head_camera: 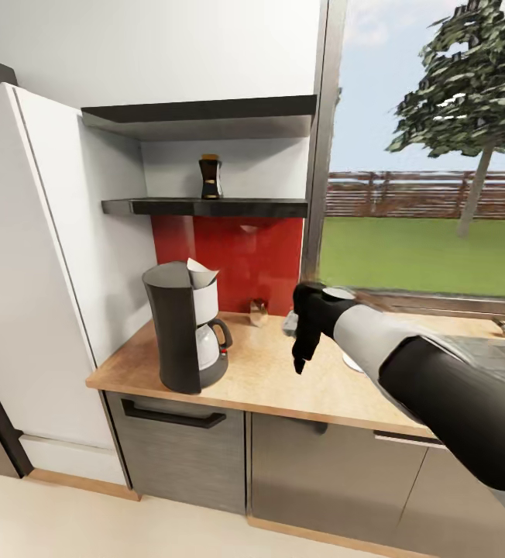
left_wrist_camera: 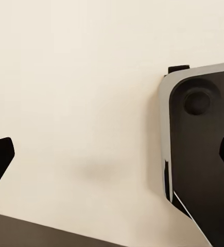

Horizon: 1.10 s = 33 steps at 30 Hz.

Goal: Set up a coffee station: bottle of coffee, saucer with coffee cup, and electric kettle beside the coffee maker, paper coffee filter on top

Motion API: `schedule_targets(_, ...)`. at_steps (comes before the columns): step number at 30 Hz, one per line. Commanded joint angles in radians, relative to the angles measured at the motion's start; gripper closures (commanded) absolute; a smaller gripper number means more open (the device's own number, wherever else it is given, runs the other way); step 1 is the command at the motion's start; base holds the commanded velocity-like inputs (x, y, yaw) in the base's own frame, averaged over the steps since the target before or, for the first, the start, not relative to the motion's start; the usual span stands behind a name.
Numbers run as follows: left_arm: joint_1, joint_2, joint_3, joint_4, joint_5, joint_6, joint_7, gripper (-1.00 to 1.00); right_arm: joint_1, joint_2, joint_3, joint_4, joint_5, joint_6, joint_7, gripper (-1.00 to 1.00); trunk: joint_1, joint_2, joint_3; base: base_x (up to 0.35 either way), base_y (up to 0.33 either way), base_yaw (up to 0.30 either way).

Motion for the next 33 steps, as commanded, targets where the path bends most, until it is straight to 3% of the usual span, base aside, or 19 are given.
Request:
schedule_targets(1,0.000,0.000,-0.002,0.001,-0.011,-0.003,0.005,-1.00,0.032,0.000,-0.008,0.002,0.009,-0.003,-0.002,-1.00,0.000,-0.001,0.000,0.000,0.000,0.000)
schedule_targets(3,-0.001,0.000,-0.002,0.001,-0.011,-0.004,0.004,-1.00,0.073,0.000,-0.013,0.005,-0.005,-0.011,-0.009,-1.00,0.000,-0.001,0.000,0.000,0.000,0.000)
schedule_targets(5,-0.001,0.000,-0.003,0.000,-0.012,-0.004,0.003,-1.00,0.114,0.000,-0.026,0.006,-0.060,-0.016,-0.013,-1.00,0.000,-0.001,0.000,0.000,0.000,0.000)
schedule_targets(8,-0.002,0.000,-0.003,0.000,-0.012,-0.004,0.003,-1.00,0.149,0.000,-0.041,0.007,-0.222,-0.018,-0.015,-1.00,0.000,-0.001,0.000,0.000,0.000,0.000)
schedule_targets(11,-0.002,0.001,-0.003,0.000,-0.012,-0.004,0.003,-1.00,0.158,0.000,-0.044,0.007,-0.347,-0.018,-0.015,-1.00,0.000,-0.001,0.000,0.000,0.000,0.000)
schedule_targets(14,-0.002,0.002,-0.004,0.001,-0.012,-0.004,0.001,-1.00,0.170,0.000,-0.046,0.008,-0.545,-0.018,-0.014,-1.00,0.000,-0.001,0.000,0.000,0.000,0.000)
schedule_targets(15,-0.002,0.002,-0.004,0.001,-0.012,-0.004,0.001,-1.00,0.175,0.000,-0.046,0.008,-0.581,-0.018,-0.014,-1.00,0.000,-0.001,0.000,0.000,0.000,0.000)
schedule_targets(18,-0.002,0.002,-0.004,0.001,-0.013,-0.003,0.000,-1.00,0.220,0.000,-0.046,0.009,-0.784,-0.017,-0.014,-1.00,0.000,-0.001,0.000,0.000,0.000,0.000)
schedule_targets(20,-0.002,0.003,-0.004,0.001,-0.013,-0.003,0.000,-1.00,0.241,0.000,-0.046,0.009,-0.863,-0.016,-0.015,-1.00,0.000,-0.001,0.000,0.000,0.000,0.000)
schedule_targets(23,-0.002,0.002,-0.003,0.002,-0.013,-0.003,0.000,-1.00,0.275,0.000,-0.046,0.010,-0.942,-0.016,-0.015,-1.00,0.000,-0.001,0.000,0.000,0.000,0.000)
schedule_targets(25,-0.002,0.001,-0.003,0.002,-0.013,-0.003,0.000,-1.00,0.308,0.000,-0.046,0.010,-0.963,-0.015,-0.016,-1.00,0.000,-0.001,0.000,0.000,0.000,0.000)
schedule_targets(30,-0.002,0.001,-0.003,0.002,-0.013,-0.003,0.000,-1.00,0.423,0.000,-0.046,0.013,-0.980,-0.016,-0.033,-1.00,0.000,-0.001,0.000,0.000,0.000,0.000)
schedule_targets(33,-0.002,0.001,-0.004,0.002,-0.013,-0.004,0.001,-1.00,0.510,0.000,-0.047,0.016,-0.984,-0.019,-0.093,-1.00,0.000,-0.001,0.000,0.000,0.000,0.000)
